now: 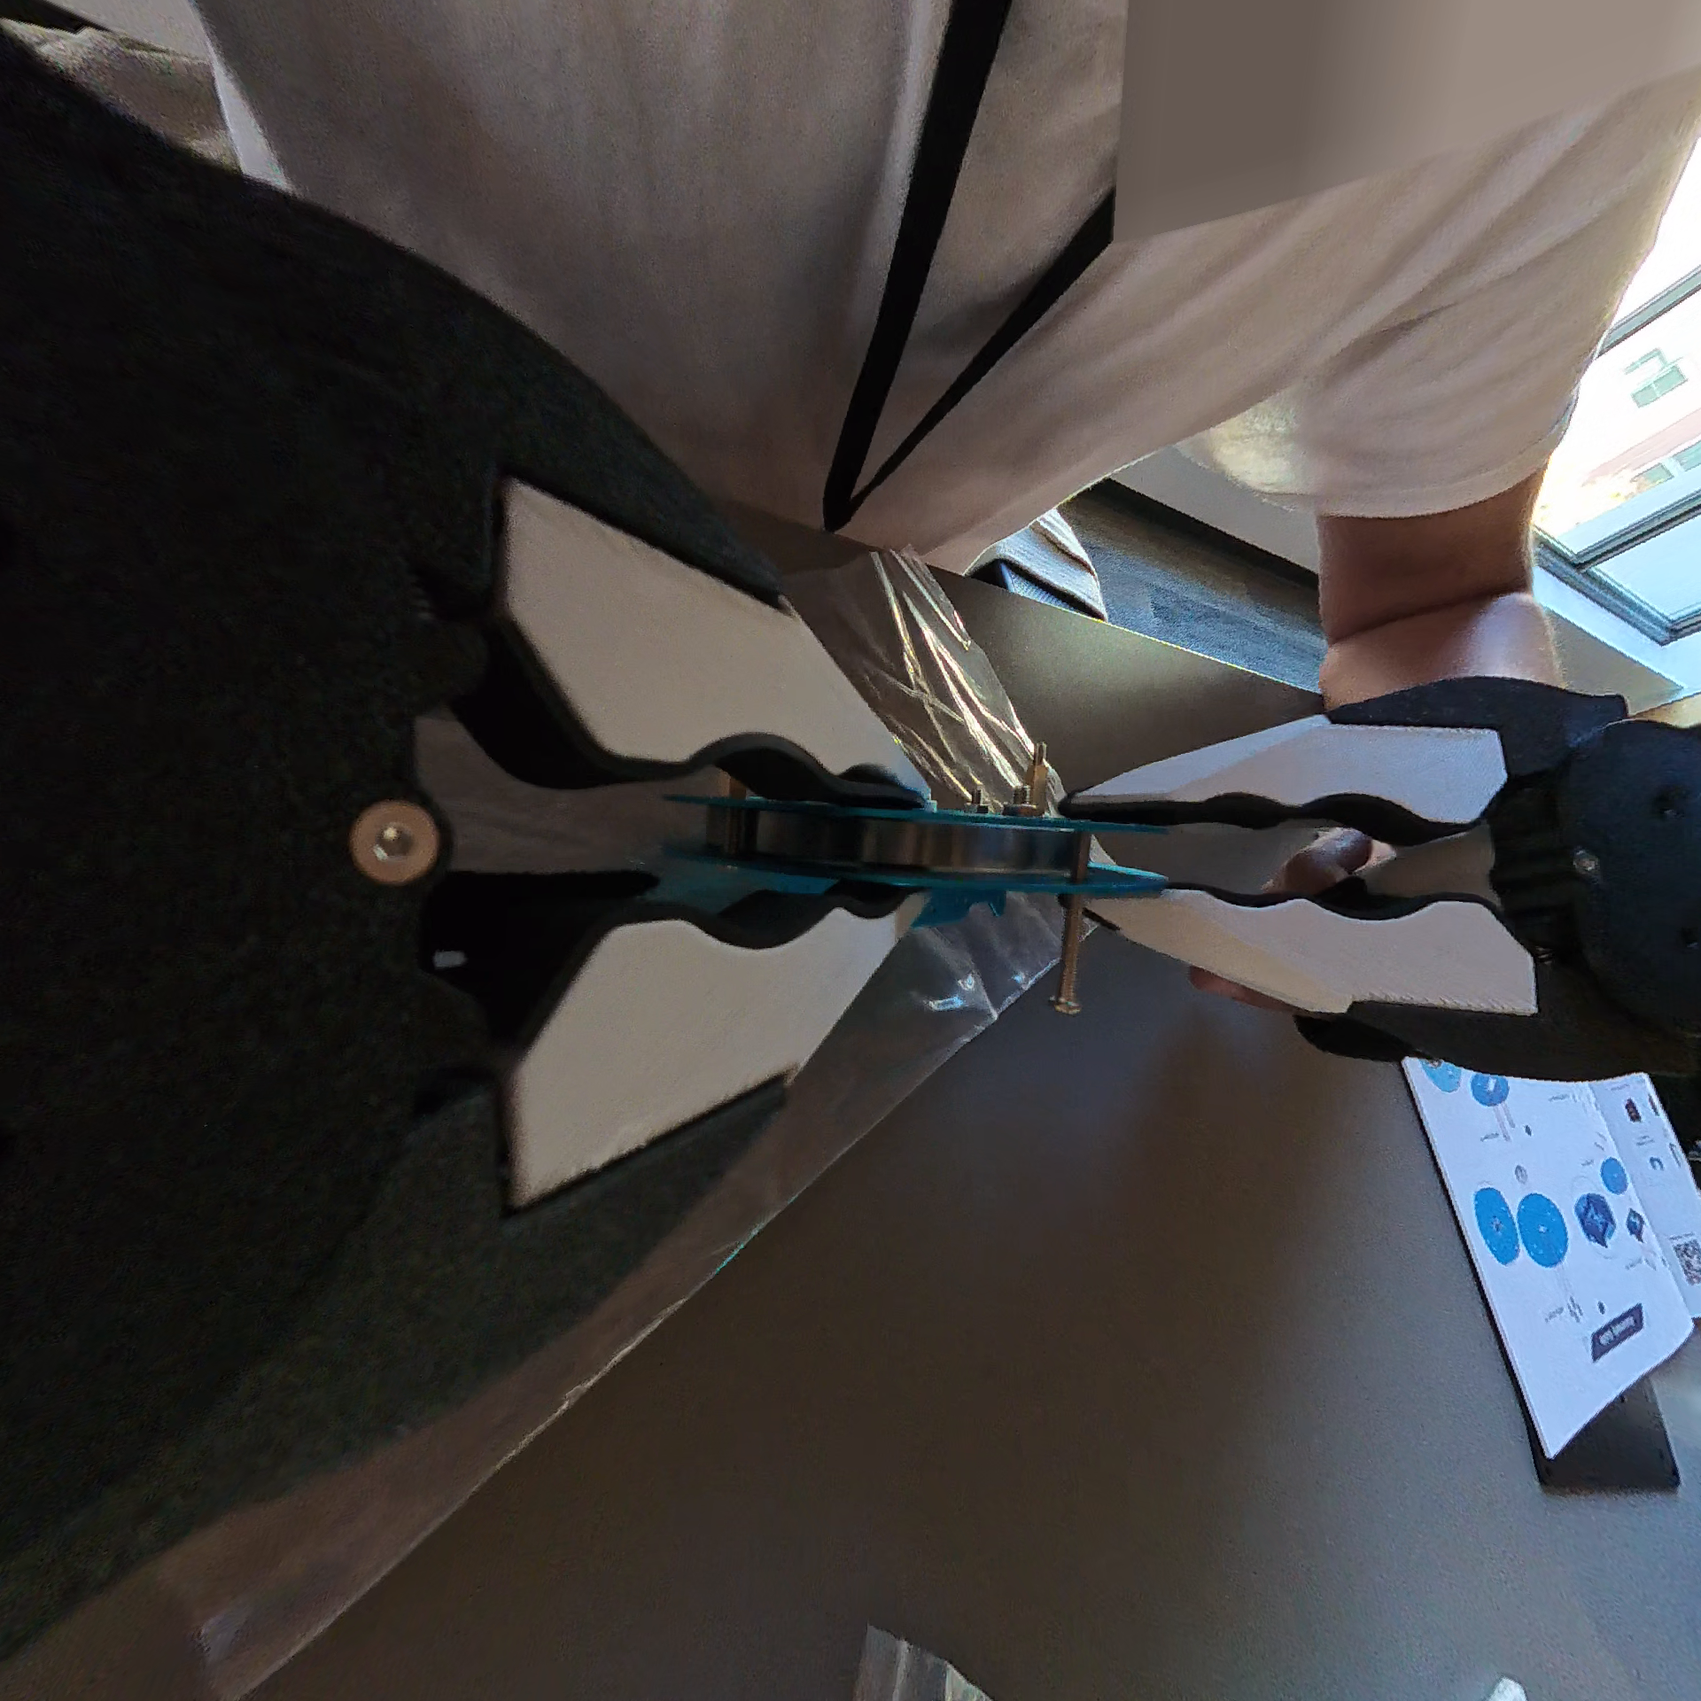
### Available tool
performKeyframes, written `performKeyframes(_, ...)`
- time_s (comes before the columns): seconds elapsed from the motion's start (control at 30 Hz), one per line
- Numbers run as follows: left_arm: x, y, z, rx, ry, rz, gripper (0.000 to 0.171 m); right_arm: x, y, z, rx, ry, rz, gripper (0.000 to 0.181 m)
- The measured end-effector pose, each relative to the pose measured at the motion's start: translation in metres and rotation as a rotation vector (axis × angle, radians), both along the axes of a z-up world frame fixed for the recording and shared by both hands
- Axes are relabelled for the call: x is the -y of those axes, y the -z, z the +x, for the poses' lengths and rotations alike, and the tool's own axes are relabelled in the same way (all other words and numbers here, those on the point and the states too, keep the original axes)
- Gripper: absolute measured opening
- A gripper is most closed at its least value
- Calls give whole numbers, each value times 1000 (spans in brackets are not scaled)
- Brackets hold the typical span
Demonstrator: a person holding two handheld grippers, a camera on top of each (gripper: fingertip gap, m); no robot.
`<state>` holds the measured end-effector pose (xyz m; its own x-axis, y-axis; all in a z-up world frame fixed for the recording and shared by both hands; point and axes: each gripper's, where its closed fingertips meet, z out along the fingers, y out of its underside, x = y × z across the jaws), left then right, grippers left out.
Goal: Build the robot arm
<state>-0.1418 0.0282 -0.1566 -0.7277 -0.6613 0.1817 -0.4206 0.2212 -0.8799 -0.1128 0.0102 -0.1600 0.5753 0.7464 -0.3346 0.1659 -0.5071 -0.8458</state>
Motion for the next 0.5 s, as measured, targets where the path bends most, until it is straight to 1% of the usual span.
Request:
performKeyframes(0.23, 5, -3, -3, 19, 11, -40, 15, 5, -2, -2, 27, -13, 42, 14)
performKeyframes(0.33, 7, -3, -6, 24, 12, -39, 13, 7, -8, 1, -7, -22, 36, 23)
performKeyframes(0.43, 9, -4, -7, 39, 1, -22, 13, 8, -19, 2, -83, -17, 34, 24)
performKeyframes(0.47, 11, -5, -8, 46, 4, -14, 13, 7, -23, 2, -100, -14, 43, 28)
performKeyframes(0.5, 13, -5, -9, 56, 6, -5, 12, 5, -27, 1, -115, -5, 53, 36)
